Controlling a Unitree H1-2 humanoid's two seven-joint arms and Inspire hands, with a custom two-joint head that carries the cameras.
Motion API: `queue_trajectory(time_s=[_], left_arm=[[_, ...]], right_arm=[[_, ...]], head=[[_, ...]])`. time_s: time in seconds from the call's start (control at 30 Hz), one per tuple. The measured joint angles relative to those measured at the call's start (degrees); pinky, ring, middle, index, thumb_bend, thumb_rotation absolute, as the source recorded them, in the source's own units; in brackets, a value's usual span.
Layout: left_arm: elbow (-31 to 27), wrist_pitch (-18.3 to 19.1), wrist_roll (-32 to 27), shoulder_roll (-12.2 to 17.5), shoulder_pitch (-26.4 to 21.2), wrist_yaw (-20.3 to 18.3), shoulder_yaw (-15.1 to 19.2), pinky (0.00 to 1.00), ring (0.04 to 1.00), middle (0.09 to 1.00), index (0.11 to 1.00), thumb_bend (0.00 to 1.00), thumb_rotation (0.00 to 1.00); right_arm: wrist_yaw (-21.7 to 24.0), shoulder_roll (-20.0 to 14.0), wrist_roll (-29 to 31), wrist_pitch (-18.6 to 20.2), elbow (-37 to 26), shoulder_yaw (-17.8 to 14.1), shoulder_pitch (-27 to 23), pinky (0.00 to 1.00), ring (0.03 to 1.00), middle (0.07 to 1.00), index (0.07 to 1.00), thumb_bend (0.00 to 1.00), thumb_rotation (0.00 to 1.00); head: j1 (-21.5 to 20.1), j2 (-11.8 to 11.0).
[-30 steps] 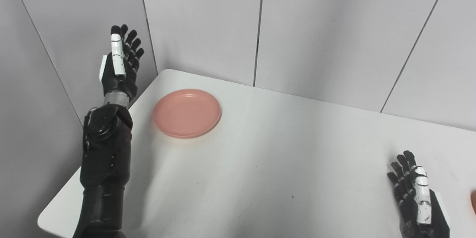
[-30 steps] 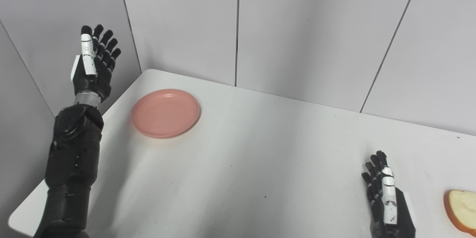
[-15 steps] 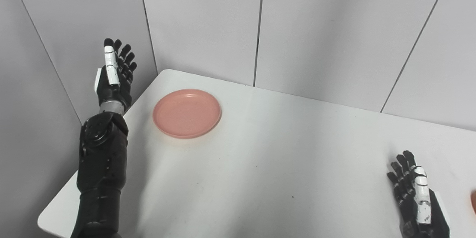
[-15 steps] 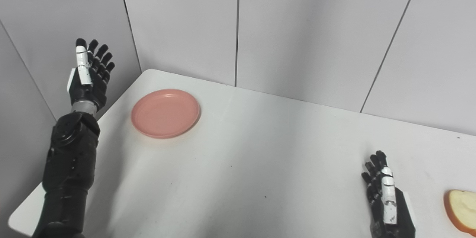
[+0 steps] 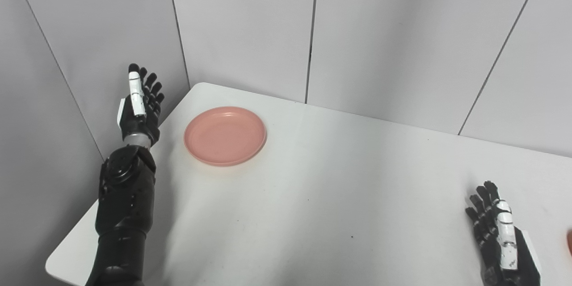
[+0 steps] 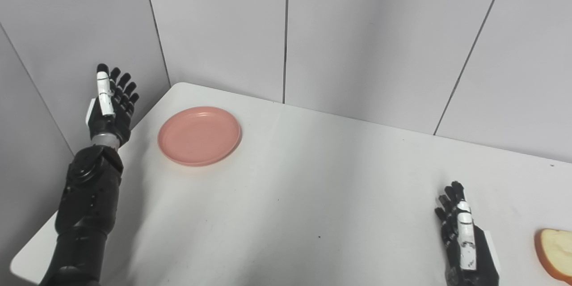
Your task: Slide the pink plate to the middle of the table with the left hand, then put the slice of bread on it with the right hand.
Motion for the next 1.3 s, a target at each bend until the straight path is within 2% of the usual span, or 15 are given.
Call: queue_trajectory(time_s=[0.27, 0.57, 0.87, 0.97, 1.3], left_arm=[[3.1, -0.5, -1.1, -0.1, 0.0, 0.3, -0.3, 0.98, 0.969, 0.966, 0.96, 0.6, 1.0], [5.3, -0.9, -1.3, -1.0, 0.0, 0.6, -1.1, 1.0, 0.988, 0.984, 0.977, 0.6, 1.0], [9.9, -5.5, -1.2, -2.7, -0.2, -0.4, -3.0, 1.0, 0.998, 0.997, 0.995, 0.61, 1.0], [12.8, -7.8, -1.1, -2.4, -1.0, -1.9, -4.1, 1.0, 0.993, 0.985, 0.984, 0.62, 1.0], [19.0, -11.9, -1.2, -2.3, -3.7, -3.8, -5.7, 1.0, 0.991, 0.984, 0.983, 0.64, 1.0]], right_arm=[[0.0, 0.0, -0.3, 0.0, -0.2, 0.0, 0.1, 1.0, 1.0, 1.0, 1.0, 0.17, 1.0], [0.0, 0.0, -0.1, 0.0, -0.3, -0.1, 0.1, 1.0, 1.0, 1.0, 1.0, 0.18, 1.0], [0.0, -0.1, -0.1, 0.0, -0.3, 0.0, 0.2, 1.0, 1.0, 1.0, 1.0, 0.21, 1.0], [0.0, -0.1, -0.2, 0.0, -0.3, -0.1, 0.3, 1.0, 1.0, 1.0, 1.0, 0.22, 1.0], [0.0, -0.1, -0.2, 0.0, -0.3, 0.0, 0.3, 1.0, 1.0, 1.0, 1.0, 0.24, 1.0]], head=[[-0.1, 0.4], [-0.2, 0.5], [-0.4, 1.0], [-0.4, 1.1], [-0.7, 1.3]])
